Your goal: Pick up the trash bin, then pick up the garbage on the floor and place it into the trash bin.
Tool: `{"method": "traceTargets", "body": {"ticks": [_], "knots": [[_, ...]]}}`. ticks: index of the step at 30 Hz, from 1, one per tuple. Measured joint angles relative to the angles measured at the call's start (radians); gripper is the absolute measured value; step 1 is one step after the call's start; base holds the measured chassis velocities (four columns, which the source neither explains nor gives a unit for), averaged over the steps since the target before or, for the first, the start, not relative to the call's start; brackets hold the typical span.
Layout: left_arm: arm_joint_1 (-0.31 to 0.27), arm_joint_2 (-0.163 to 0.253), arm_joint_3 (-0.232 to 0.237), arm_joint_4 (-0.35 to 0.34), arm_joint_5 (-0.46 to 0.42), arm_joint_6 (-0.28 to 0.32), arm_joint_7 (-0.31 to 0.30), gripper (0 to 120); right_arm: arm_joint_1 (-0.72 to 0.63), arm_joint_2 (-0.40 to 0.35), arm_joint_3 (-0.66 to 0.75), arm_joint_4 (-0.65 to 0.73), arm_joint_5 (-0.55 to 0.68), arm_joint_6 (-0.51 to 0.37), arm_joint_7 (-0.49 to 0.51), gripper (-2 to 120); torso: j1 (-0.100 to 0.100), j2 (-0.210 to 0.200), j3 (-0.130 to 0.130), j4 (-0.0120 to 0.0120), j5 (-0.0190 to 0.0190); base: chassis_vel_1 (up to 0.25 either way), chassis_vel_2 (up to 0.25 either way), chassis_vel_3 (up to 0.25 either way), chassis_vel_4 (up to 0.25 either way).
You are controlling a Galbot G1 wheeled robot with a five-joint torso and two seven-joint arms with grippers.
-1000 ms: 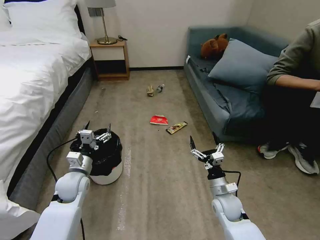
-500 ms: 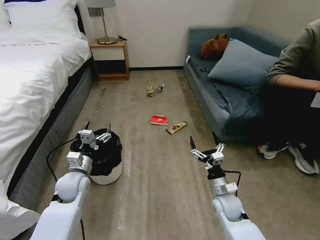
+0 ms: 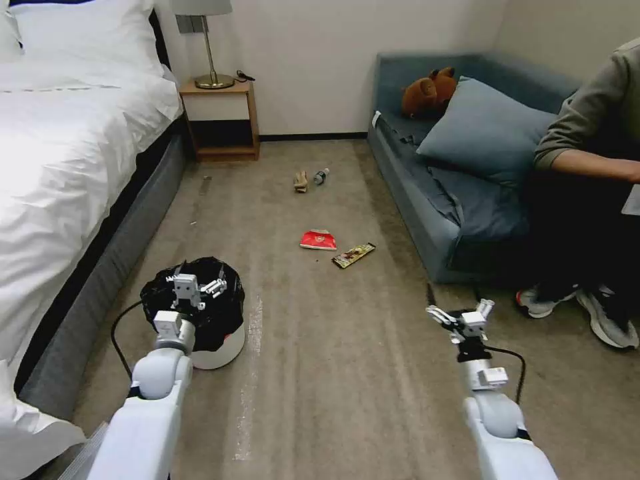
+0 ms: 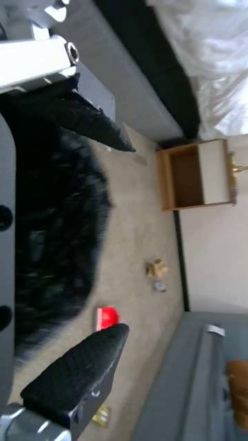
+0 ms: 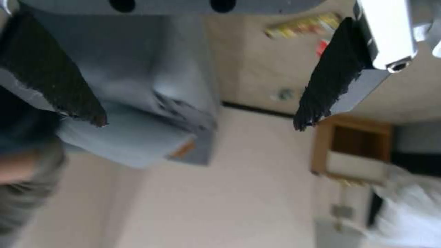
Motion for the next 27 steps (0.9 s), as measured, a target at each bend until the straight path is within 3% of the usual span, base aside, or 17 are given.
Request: {"method": "traceTargets", "body": {"ticks": [1, 3, 4, 6, 7, 12, 16, 19, 21, 25, 27], "knots": [[0.0, 0.0, 0.0, 0.0, 0.0, 0.0, 0.0, 100, 0.0, 0.0, 0.0, 0.0, 0.0, 0.0, 0.0, 100, 0.0, 0.0, 0.0, 0.0, 0.0, 0.0, 0.0, 0.0, 0.0], [-0.029, -0.026, 0.001, 0.086, 0.035, -0.026, 0.006, 100, 0.022, 0.009, 0.082, -0.085, -0.028, 0.023, -0.026, 100, 0.0, 0.0, 0.0, 0.0, 0.0001, 0.0, 0.0, 0.0, 0.0], [-0.029, -0.026, 0.001, 0.086, 0.035, -0.026, 0.006, 100, 0.022, 0.009, 0.082, -0.085, -0.028, 0.023, -0.026, 100, 0.0, 0.0, 0.0, 0.0, 0.0001, 0.0, 0.0, 0.0, 0.0], [-0.052, -0.047, 0.001, 0.152, 0.062, -0.051, 0.011, 99, 0.039, 0.016, 0.144, -0.153, -0.052, 0.041, -0.046, 100, 0.0, 0.0, 0.0, 0.0, 0.0, 0.0, 0.0, 0.0, 0.0], [-0.052, -0.047, 0.001, 0.152, 0.062, -0.051, 0.011, 99, 0.039, 0.016, 0.144, -0.153, -0.052, 0.041, -0.046, 100, 0.0, 0.0, 0.0, 0.0, 0.0, 0.0, 0.0, 0.0, 0.0], [-0.106, -0.09, -0.001, 0.28, 0.123, -0.101, 0.014, 98, 0.076, 0.031, 0.282, -0.3, -0.101, 0.08, -0.091, 100, 0.0, 0.001, -0.001, 0.0002, 0.0029, 0.0, 0.0, 0.0, 0.0], [-0.119, -0.099, -0.001, 0.296, 0.132, -0.112, 0.017, 98, 0.098, 0.04, 0.361, -0.384, -0.128, 0.102, -0.115, 100, 0.0, 0.001, -0.001, -0.0001, 0.0016, 0.0, 0.0, 0.0, 0.0], [-0.111, -0.086, 0.001, 0.242, 0.106, -0.086, 0.014, 98, 0.103, 0.043, 0.383, -0.408, -0.137, 0.109, -0.123, 100, 0.0, 0.0, 0.0, -0.0003, -0.0015, 0.0, 0.0, 0.0, 0.0], [-0.099, -0.067, 0.009, 0.168, 0.071, -0.03, 0.016, 98, 0.105, 0.043, 0.385, -0.409, -0.137, 0.11, -0.124, 100, 0.0, -0.001, 0.001, 0.0001, -0.0038, 0.0, 0.0, 0.0, 0.0], [-0.093, -0.05, 0.012, 0.096, 0.041, 0.0, 0.014, 98, 0.104, 0.043, 0.387, -0.409, -0.138, 0.11, -0.125, 100, 0.0, -0.001, 0.0, -0.0001, -0.0007, 0.0, 0.0, 0.0, 0.0], [-0.083, -0.028, 0.019, 0.0, -0.004, 0.046, 0.012, 98, 0.09, 0.042, 0.39, -0.354, -0.131, 0.089, -0.126, 100, 0.0, -0.001, 0.0, -0.0001, -0.0012, 0.0, 0.0, 0.0, 0.0]]}}
